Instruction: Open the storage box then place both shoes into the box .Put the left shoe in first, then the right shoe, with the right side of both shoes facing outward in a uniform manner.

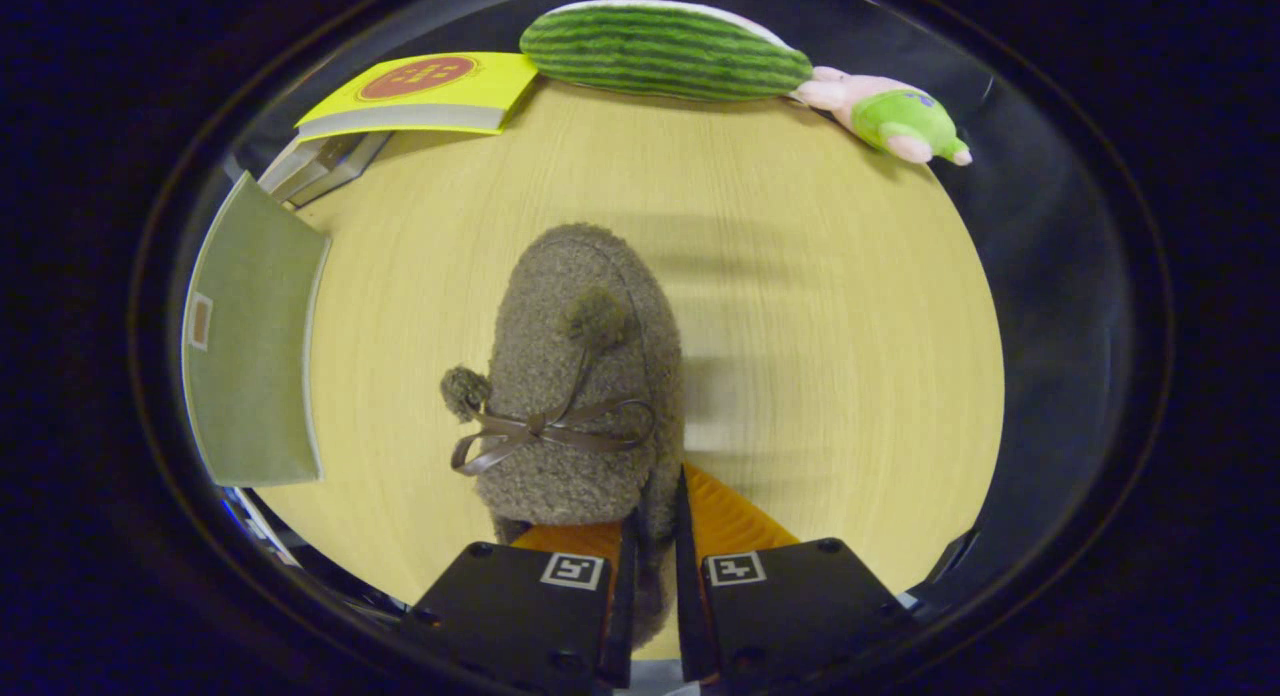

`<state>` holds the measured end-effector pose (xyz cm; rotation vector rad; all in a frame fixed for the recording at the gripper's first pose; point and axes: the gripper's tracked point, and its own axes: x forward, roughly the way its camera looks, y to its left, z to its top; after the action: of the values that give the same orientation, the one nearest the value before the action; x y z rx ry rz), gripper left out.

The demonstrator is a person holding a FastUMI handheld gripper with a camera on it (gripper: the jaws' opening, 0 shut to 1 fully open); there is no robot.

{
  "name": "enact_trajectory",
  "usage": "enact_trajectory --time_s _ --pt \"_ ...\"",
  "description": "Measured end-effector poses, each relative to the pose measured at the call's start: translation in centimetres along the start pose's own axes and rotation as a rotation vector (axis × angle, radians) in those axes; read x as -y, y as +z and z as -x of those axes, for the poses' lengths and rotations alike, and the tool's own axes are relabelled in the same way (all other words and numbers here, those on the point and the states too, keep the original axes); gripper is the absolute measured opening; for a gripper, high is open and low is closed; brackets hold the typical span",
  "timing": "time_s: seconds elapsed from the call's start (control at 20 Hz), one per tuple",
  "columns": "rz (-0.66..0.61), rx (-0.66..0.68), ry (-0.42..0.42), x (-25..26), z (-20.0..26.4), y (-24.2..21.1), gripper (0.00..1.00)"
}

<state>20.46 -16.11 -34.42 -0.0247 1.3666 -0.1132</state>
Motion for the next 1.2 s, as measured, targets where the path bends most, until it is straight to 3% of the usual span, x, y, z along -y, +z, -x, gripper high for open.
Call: enact_trajectory --time_s 0.1,0.15,0.4,0.6,1.2 --pt "-0.035 0.011 -0.007 0.3 0.1 0.2 0.16" --pt "-0.042 0.010 -0.005 0.2 0.3 0.0 0.07" --pt "-0.114 -0.029 0.086 -1.8 2.3 -0.8 0.06" --pt "-0.112 -0.009 0.102 -3.3 5.0 -0.3 0.06" --pt "0.028 0.054 0.131 -12.6 14.8 1.0 0.06"
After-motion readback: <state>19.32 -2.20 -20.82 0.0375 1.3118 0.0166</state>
